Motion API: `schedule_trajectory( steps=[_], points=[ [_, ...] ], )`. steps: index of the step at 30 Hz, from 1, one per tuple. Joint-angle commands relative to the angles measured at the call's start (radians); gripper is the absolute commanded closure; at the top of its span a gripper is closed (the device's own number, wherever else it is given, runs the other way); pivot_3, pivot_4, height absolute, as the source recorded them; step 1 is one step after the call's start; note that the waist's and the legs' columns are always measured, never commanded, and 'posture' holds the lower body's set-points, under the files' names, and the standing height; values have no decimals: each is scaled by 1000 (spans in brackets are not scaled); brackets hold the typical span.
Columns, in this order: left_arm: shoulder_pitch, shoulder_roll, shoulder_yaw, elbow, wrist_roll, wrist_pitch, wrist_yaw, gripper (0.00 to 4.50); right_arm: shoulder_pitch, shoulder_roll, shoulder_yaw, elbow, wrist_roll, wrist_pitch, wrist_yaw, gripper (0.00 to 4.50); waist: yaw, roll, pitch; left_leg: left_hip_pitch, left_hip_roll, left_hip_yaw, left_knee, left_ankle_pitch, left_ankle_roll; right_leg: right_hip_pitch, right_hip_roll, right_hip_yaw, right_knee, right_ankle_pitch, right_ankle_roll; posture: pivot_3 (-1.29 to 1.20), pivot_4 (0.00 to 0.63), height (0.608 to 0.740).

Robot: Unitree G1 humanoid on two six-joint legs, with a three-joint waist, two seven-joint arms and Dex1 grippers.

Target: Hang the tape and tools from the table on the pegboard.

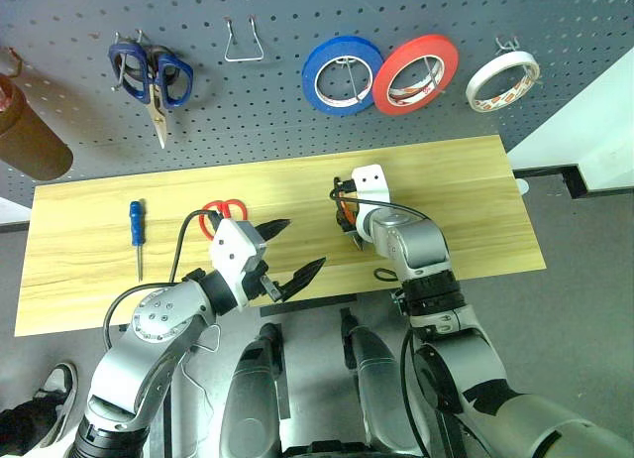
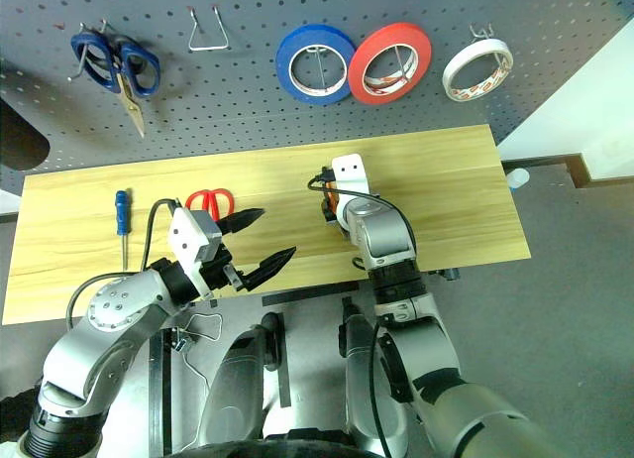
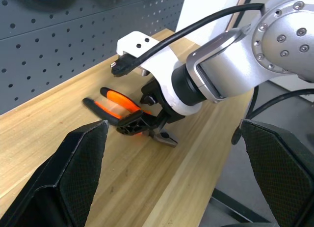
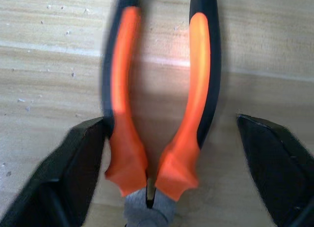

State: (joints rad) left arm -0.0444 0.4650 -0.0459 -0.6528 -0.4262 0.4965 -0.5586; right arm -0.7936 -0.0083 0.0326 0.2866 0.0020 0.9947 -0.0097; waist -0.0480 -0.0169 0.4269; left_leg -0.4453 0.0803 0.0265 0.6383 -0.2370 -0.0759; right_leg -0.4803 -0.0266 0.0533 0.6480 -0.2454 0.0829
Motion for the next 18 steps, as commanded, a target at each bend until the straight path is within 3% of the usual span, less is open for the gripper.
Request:
schedule_trajectory(
  steps=[1,2,10,18],
  points=[
    [20,-1,1,-56,-18,-1,7,0,2,-7,9,19,-8,4,5,1636,0,0,0,0,0,0,0,0,0,0,0,0,0,0,0,-18,507,721],
    [21,-1,1,-56,-18,-2,7,0,2,-8,10,20,-9,3,6,1878,0,0,0,0,0,0,-1,0,0,0,0,0,0,0,0,-16,505,721],
    [15,-2,1,-45,-15,-10,7,0,9,-11,23,9,-8,-3,17,1894,0,0,0,0,0,0,-1,0,0,0,0,0,0,0,0,-9,498,721],
    [-36,-4,-3,34,5,-59,-26,0,97,-63,46,-287,26,17,111,1894,4,0,0,-1,0,0,-4,0,0,-3,0,0,-1,0,0,6,439,721]
  ],
)
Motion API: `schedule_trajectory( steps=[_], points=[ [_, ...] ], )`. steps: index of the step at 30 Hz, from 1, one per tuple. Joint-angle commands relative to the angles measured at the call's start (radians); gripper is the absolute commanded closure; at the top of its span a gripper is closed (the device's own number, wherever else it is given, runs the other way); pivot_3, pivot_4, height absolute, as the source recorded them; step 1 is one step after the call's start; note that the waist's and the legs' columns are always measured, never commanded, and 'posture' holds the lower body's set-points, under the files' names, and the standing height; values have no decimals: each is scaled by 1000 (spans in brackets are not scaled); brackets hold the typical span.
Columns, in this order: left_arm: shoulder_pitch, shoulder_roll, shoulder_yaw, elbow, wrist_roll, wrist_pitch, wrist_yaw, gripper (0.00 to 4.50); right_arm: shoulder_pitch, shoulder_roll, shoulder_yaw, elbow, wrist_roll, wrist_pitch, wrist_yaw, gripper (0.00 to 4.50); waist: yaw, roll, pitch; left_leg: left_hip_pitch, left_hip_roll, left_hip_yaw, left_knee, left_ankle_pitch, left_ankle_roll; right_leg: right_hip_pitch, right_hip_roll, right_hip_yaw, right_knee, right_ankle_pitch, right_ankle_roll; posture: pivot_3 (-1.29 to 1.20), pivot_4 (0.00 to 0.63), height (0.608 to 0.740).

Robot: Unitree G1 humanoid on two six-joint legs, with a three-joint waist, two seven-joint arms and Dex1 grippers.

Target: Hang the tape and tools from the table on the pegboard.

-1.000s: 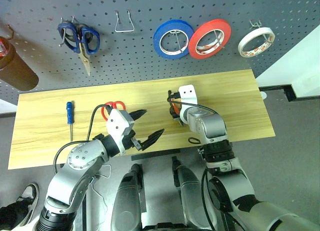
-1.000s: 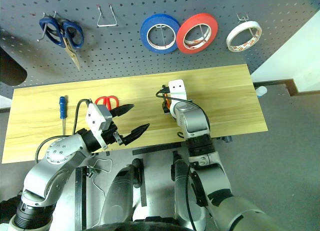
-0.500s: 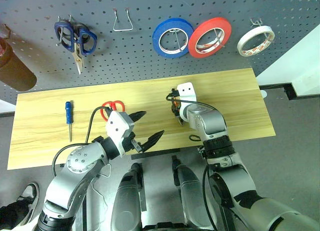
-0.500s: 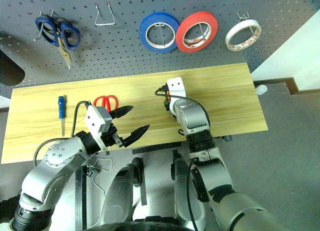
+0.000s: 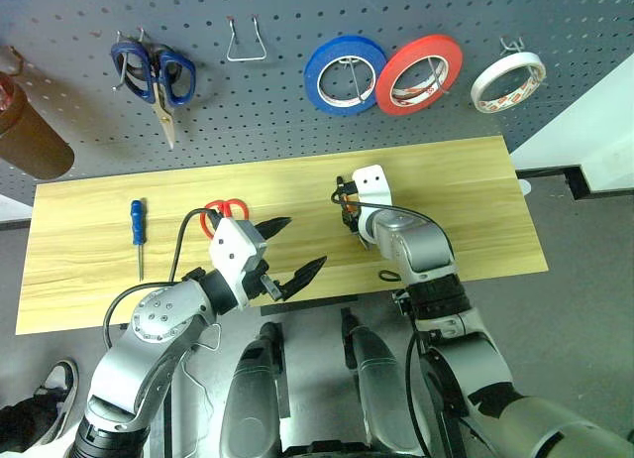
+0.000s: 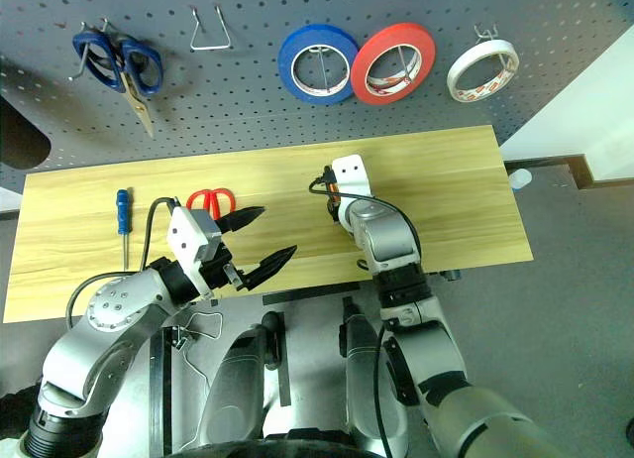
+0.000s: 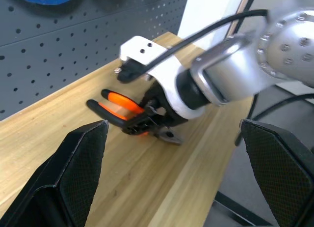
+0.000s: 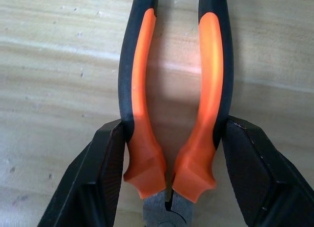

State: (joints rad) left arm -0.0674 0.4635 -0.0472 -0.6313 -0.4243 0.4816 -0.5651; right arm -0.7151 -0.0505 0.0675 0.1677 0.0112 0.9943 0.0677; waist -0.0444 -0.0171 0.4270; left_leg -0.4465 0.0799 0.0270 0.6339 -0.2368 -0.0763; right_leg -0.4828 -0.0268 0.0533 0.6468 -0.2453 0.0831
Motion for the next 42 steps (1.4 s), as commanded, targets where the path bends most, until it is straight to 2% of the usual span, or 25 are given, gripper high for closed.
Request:
schedule_trajectory(
  steps=[1,5,10,15,20,24,29,32,34,37,42],
  points=[
    [-26,-3,-3,26,6,-53,-25,0,30,-30,11,-217,22,42,42,1894,1,0,0,-2,0,0,0,0,-1,-2,0,0,0,0,0,7,433,721],
    [-92,-7,-9,102,21,-104,-53,0,83,-71,6,-399,38,102,73,1894,3,-2,-4,-13,0,0,0,4,-7,-14,0,0,3,1,0,17,375,721],
    [-141,-9,-2,199,34,-181,-98,0,164,-102,-23,-621,91,157,118,1894,3,-6,-13,-16,0,-1,0,7,-12,-16,0,-2,3,1,0,21,306,721],
    [-140,-9,32,268,47,-276,-124,0,270,-158,-69,-823,186,216,202,1894,8,-10,-40,-16,-1,-1,0,7,-12,-15,-1,-2,2,1,0,15,260,721],
    [-175,-42,73,346,88,-408,-90,0,396,-275,-136,-964,321,155,365,1894,15,-13,-71,-16,-1,-1,3,6,-10,-13,-1,-2,2,4,1,18,229,721],
    [-216,-67,108,407,95,-477,-68,0,419,-290,-234,-1022,472,88,469,1894,13,-14,-86,-16,-1,-1,13,5,-7,-9,0,-2,2,8,2,19,209,721],
    [-238,-86,132,442,92,-517,-40,0,360,-273,-325,-1057,659,32,500,1894,12,-18,-103,-10,-1,-3,17,5,-7,1,0,-2,1,12,4,28,198,721],
    [-247,-98,148,463,106,-552,-9,0,284,-265,-339,-1048,734,8,460,1894,17,-20,-114,-2,-1,-3,17,5,-7,9,0,-2,0,12,4,34,197,721],
    [-254,-108,171,473,121,-577,31,0,171,-229,-335,-1021,758,-17,381,1894,17,-20,-115,1,-1,-3,17,5,-7,11,0,-2,1,12,3,35,198,721],
    [-271,-115,197,497,152,-611,84,0,13,-168,-281,-930,698,-71,273,1894,15,-20,-116,3,-1,-3,17,5,-7,11,1,-2,3,12,3,36,205,721],
    [-278,-123,204,510,195,-647,143,0,-92,-113,-171,-743,559,-230,208,1894,30,-22,-127,2,0,-3,16,5,-6,11,1,-2,3,12,3,50,216,721]
  ],
)
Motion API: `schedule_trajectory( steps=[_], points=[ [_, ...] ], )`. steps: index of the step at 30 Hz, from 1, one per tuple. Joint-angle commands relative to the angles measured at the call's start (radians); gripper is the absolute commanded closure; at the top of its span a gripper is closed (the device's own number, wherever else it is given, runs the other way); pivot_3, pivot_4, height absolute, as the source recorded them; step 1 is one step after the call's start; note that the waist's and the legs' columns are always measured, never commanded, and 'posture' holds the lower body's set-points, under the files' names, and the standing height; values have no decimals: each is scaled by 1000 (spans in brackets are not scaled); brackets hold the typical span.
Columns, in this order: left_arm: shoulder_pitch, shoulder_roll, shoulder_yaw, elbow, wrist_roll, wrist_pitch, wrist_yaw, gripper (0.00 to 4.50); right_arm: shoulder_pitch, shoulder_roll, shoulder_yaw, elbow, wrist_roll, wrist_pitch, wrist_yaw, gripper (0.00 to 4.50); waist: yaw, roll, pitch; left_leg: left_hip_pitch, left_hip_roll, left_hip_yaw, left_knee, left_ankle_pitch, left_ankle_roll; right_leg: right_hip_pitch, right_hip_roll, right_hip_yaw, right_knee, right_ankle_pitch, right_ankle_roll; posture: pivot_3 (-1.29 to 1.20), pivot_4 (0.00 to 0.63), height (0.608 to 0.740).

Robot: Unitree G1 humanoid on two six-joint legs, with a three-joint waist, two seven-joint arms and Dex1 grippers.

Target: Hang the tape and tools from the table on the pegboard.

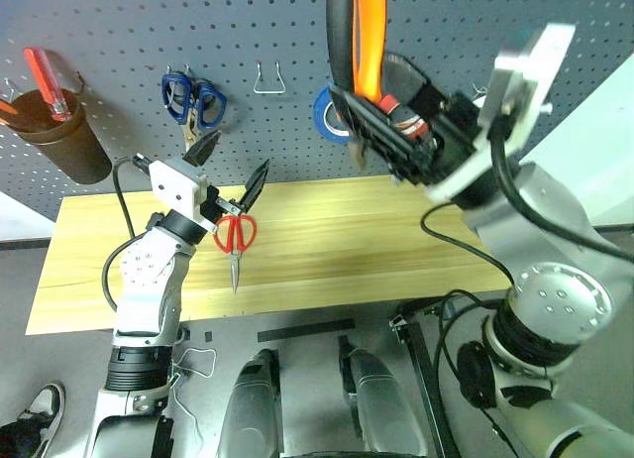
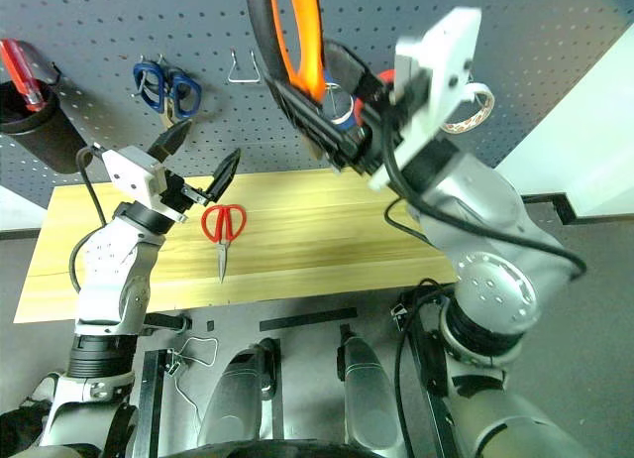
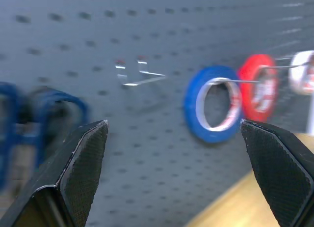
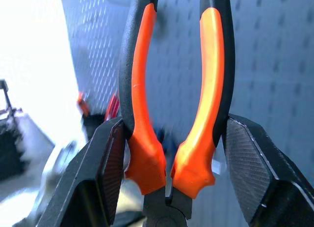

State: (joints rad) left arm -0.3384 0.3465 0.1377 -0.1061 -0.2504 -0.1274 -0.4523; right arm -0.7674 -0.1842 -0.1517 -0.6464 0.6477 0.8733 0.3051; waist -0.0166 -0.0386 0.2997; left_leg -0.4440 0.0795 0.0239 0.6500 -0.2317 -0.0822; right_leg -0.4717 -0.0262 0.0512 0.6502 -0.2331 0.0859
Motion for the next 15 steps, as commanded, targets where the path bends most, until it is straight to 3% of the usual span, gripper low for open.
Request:
schedule_trajectory(
  steps=[1,9,15],
  points=[
    [-5,-7,19,-16,27,-43,39,0,-51,28,68,105,-104,-142,-35,1894,5,0,0,0,0,0,0,0,0,0,0,0,0,0,0,49,217,721],
    [38,-14,9,-42,36,-49,66,0,-183,116,156,458,-320,-426,-104,1894,3,0,0,-1,0,0,0,0,0,-1,0,0,0,0,0,45,240,721],
    [54,-27,-9,-51,38,-47,66,0,-280,182,165,612,-379,-543,-128,1894,4,0,0,-1,1,1,0,0,0,-1,0,0,1,0,0,40,241,721]
  ],
)
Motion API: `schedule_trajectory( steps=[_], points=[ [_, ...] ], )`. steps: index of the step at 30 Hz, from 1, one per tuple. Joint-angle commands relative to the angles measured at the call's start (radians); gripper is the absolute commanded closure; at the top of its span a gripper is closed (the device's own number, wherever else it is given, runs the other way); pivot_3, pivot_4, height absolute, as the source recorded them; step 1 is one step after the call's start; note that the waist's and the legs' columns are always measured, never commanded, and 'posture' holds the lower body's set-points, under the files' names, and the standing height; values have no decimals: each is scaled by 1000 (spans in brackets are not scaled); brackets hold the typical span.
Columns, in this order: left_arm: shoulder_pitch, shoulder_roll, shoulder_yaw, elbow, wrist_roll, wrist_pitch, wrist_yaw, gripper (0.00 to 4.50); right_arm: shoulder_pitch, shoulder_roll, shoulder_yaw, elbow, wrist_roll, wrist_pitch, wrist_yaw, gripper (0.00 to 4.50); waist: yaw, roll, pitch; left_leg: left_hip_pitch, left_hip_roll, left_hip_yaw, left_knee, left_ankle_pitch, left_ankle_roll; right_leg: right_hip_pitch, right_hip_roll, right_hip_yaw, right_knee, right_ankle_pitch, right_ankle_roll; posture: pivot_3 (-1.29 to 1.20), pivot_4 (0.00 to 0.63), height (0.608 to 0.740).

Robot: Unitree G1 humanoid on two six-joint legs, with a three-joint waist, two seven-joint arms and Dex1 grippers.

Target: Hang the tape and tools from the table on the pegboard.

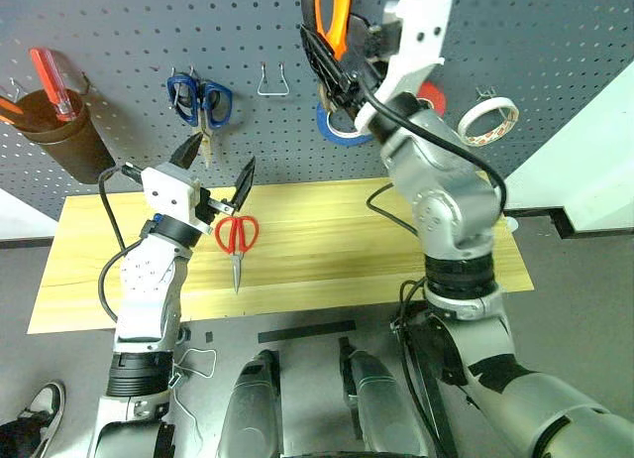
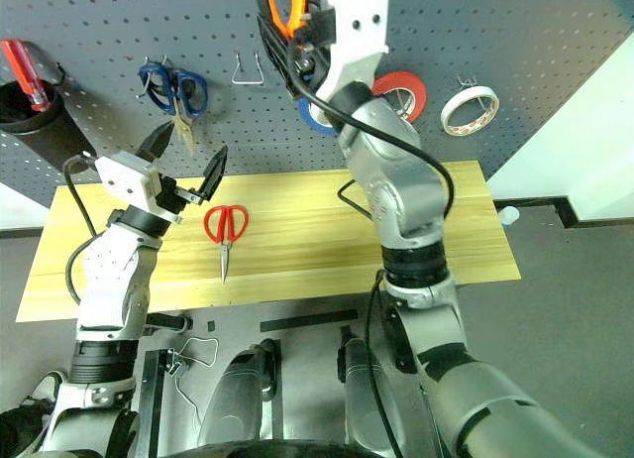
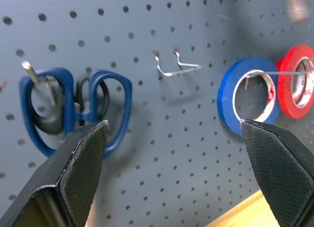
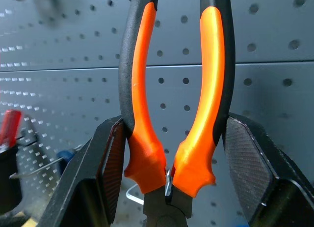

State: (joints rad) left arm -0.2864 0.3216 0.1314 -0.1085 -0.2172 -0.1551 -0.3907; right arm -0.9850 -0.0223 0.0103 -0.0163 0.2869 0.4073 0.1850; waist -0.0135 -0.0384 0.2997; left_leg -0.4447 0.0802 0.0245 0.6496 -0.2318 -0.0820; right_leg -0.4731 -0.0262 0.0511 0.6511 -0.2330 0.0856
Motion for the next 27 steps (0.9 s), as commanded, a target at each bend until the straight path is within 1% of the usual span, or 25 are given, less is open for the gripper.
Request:
schedule_trajectory(
  steps=[1,5,11,20,23,25,27],
  points=[
    [-1,-4,-4,-47,4,-19,3,0,-70,33,7,-2,-27,-96,-13,1894,1,0,0,0,0,0,0,0,0,0,0,0,0,0,0,40,241,721],
    [-7,-15,-16,-56,-1,-12,-1,0,-93,84,17,68,-57,-159,-34,1894,2,0,0,0,0,0,0,0,0,0,0,0,0,0,0,47,249,721],
    [5,-35,-54,-131,-19,30,-7,0,-143,139,22,231,-88,-257,-34,1894,2,0,0,0,0,0,0,0,0,0,0,0,0,0,0,57,270,721],
    [49,-39,-57,-261,-26,114,19,0,-214,146,0,413,-100,-353,-16,1894,2,2,2,0,0,0,0,0,0,0,0,0,0,0,0,71,308,721],
    [77,-41,-60,-316,-28,142,30,0,-229,146,0,445,-104,-368,-12,1894,2,3,2,0,0,0,0,0,0,0,0,0,0,0,0,82,311,721],
    [97,-40,-56,-339,-30,154,33,0,-247,150,-2,474,-107,-379,-10,1894,2,3,3,0,0,0,0,0,1,0,0,0,0,0,0,87,301,721],
    [104,-38,-49,-347,-30,162,35,0,-279,157,-3,531,-112,-404,-3,1894,2,3,3,0,0,0,0,0,1,0,0,0,0,0,0,89,305,721]
  ],
)
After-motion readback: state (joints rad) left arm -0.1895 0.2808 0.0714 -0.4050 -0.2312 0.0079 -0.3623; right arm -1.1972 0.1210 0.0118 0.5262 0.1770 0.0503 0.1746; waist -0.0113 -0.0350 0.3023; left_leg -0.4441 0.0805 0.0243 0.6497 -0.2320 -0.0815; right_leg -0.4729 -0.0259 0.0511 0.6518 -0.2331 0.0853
